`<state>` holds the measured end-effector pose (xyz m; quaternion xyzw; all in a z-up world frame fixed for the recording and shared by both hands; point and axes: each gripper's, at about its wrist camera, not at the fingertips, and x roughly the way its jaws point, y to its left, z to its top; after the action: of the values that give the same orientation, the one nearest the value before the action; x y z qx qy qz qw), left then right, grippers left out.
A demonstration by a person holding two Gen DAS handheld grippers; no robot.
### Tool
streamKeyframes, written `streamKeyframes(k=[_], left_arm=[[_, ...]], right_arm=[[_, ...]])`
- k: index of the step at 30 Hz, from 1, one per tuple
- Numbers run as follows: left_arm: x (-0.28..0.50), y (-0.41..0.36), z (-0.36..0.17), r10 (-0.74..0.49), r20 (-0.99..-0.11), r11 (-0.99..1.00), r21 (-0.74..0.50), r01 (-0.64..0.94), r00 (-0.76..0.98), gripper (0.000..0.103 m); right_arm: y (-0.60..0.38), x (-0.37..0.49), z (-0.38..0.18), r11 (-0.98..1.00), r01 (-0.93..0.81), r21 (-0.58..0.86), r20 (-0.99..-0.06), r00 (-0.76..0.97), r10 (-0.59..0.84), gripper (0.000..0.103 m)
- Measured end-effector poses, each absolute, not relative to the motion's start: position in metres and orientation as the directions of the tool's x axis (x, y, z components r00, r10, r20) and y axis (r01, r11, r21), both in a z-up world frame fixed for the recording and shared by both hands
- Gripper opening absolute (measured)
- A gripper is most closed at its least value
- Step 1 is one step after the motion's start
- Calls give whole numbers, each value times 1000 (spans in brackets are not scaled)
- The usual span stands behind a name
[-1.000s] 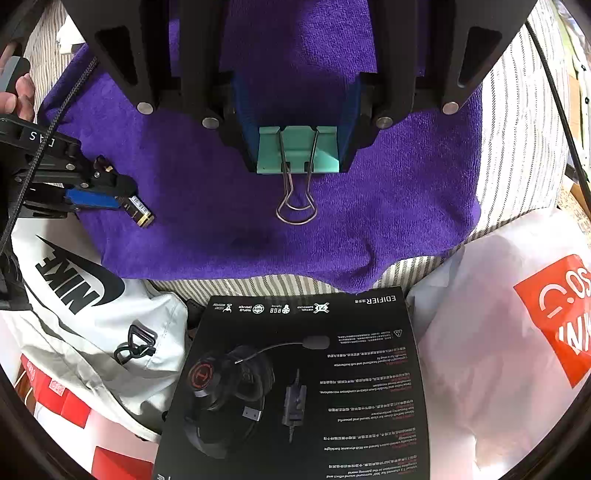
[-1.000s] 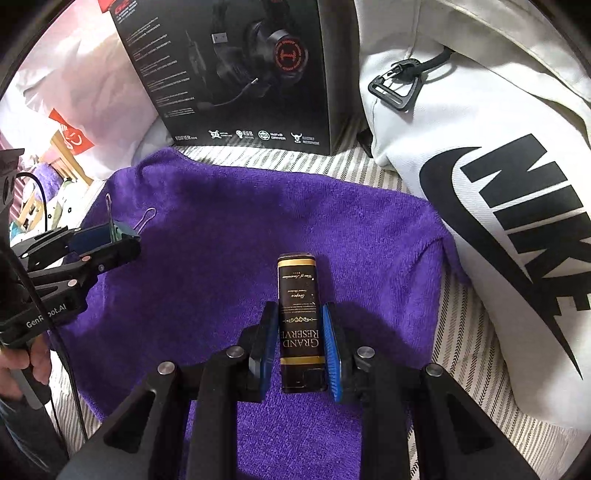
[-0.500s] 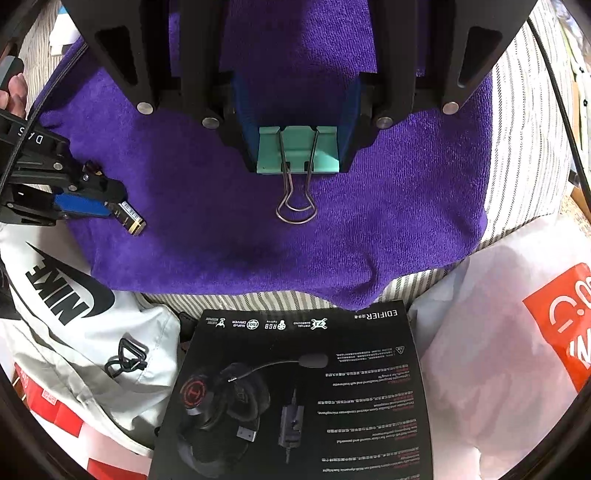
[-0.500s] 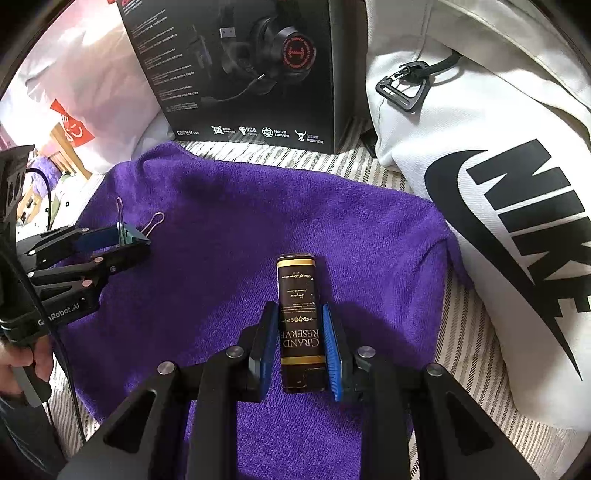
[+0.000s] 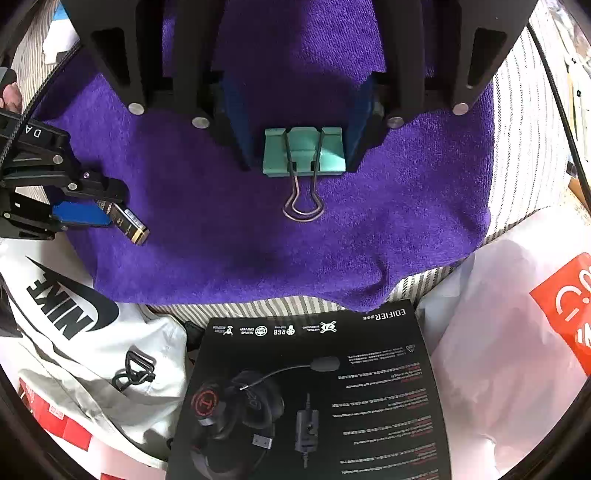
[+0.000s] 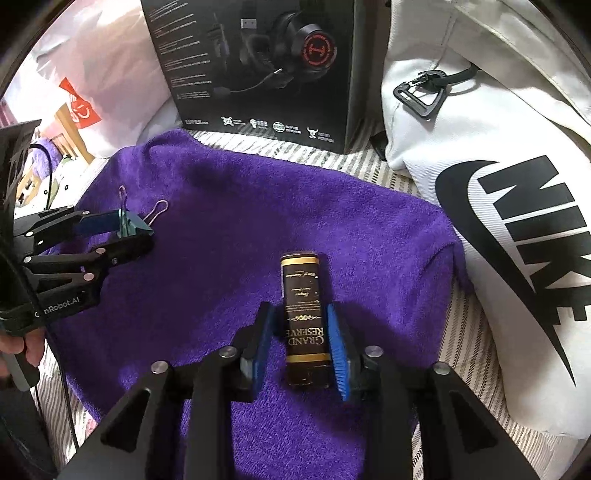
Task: Organize rigid objects
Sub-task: 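Open the left gripper releasing the clip while the right gripper releases the box onto the towel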
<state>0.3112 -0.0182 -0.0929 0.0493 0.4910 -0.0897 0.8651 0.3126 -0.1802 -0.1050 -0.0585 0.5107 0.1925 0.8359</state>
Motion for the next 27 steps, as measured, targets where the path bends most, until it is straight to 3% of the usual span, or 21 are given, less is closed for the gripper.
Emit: streamKeyframes(k=[4, 11, 17, 27], left_arm=[[312, -20, -94, -86, -865, 979, 19, 204, 495, 61], [311, -19, -91, -71, -862, 979, 36, 202, 501, 67], [307, -22, -80, -52, -851, 978, 63, 199, 522, 75], [282, -23, -29, -35, -804, 975, 102, 195, 594, 78]], right_arm=[[-179, 312, -105, 915, -389, 104, -881, 391, 267, 39], [-186, 310, -100, 921, -371, 123, -885, 378, 270, 41], [-191, 302, -80, 920, -370, 128, -865, 413, 286, 56], [-200, 282, -35, 927, -357, 117, -829, 478, 289, 58]])
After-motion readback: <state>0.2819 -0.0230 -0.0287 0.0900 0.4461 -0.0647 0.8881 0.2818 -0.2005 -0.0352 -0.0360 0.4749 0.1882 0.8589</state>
